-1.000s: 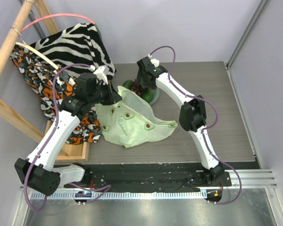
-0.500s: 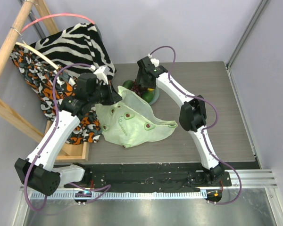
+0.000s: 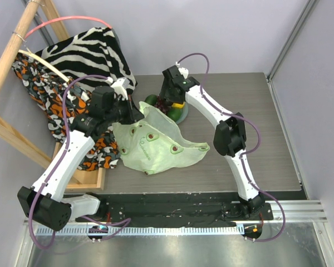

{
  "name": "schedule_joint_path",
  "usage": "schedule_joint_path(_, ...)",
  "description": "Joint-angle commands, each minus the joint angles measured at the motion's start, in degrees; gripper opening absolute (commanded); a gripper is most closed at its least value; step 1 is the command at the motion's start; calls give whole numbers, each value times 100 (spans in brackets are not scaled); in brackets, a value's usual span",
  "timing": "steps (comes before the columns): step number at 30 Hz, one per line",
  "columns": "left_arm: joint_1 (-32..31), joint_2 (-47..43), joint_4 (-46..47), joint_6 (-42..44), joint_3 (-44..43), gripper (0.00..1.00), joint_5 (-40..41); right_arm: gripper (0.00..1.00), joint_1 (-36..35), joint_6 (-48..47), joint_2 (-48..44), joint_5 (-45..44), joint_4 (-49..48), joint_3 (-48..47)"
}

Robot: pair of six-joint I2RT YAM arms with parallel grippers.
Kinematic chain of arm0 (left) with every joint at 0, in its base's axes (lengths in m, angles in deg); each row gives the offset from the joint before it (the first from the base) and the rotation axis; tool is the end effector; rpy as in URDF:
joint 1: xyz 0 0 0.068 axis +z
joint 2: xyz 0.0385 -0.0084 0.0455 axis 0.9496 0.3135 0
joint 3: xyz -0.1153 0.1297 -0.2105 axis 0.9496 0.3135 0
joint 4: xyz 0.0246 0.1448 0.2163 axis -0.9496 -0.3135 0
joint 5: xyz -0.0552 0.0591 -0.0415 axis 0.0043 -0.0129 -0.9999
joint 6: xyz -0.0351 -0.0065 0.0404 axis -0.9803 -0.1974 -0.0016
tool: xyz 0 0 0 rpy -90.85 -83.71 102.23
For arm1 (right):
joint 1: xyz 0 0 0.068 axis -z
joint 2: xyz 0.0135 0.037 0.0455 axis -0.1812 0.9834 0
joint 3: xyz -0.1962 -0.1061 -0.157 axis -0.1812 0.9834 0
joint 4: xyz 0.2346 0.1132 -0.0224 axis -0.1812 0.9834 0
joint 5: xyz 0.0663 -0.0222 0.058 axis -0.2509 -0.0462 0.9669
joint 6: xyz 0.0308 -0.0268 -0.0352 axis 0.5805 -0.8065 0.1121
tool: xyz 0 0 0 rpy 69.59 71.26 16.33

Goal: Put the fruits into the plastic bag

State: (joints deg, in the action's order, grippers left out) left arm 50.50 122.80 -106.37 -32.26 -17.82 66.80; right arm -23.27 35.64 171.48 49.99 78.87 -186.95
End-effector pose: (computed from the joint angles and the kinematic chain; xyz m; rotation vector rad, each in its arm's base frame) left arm 0.2434 -0.1053 0.3759 0.0731 2.1828 -0.7901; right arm 0.4425 0.2851 0.2642 0.2419 2.3971 0.3090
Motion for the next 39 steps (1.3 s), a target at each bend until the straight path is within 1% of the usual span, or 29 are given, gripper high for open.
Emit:
schedule_joint_path(1,32,-4,230,55,16,0,-65,48,-65,128,-779,-2,-269,124)
schedule_joint_path(9,23,101,256,20,-37,0,-56,48,-91,84,-1569,-55,-708,809)
schedule_joint_path(12,23,215,230,20,-195,0,40,48,-83,-100,-1843,33,-884,1126)
schedule_joint_path(13,23,260,186,37,-308,0,197,48,-91,-249,-2087,103,-946,1231)
schedule_joint_path(14,32,295,73,37,-379,0,286,48,-91,-363,-2220,321,-1024,1511)
schedule_joint_path(15,32,382,19,64,-432,0,339,47,-91,-469,-2369,497,-1304,1696)
schedule_joint_path(16,32,418,-16,73,-520,0,392,46,-91,-548,-2701,638,-1454,1907)
schedule_joint_path(17,23,436,-34,64,-547,0,392,45,-83,-697,-2853,770,-1595,2301)
schedule_joint_path(18,23,445,-16,46,-556,0,392,45,-91,-759,-2985,1050,-1788,2461)
schedule_joint_path(21,23,471,28,-15,-599,0,436,44,-83,-997,-3381,1316,-1843,2936)
schedule_joint_path(22,32,471,28,-33,-634,0,462,44,-83,-1049,-3460,1577,-1851,3059)
schedule_joint_path(26,32,480,72,-112,-652,0,489,43,-83,-1383,-3952,2150,-2176,3797)
schedule_joint_path(27,32,480,80,-112,-644,0,480,43,-83,-1419,-3962,2386,-2194,3868)
schedule_joint_path(32,32,366,159,-147,-600,0,436,43,-91,-1375,-3830,2880,-2553,4229)
schedule_joint_path(35,32,296,142,-95,-608,0,436,43,-100,-1524,-3532,3266,-2669,4099)
schedule_joint_path(37,32,269,98,-86,-617,0,463,42,-109,-1664,-3259,3731,-2669,3932)
schedule_joint_path(39,32,260,107,-94,-626,0,498,42,-170,-1744,-3049,3926,-2643,3860)
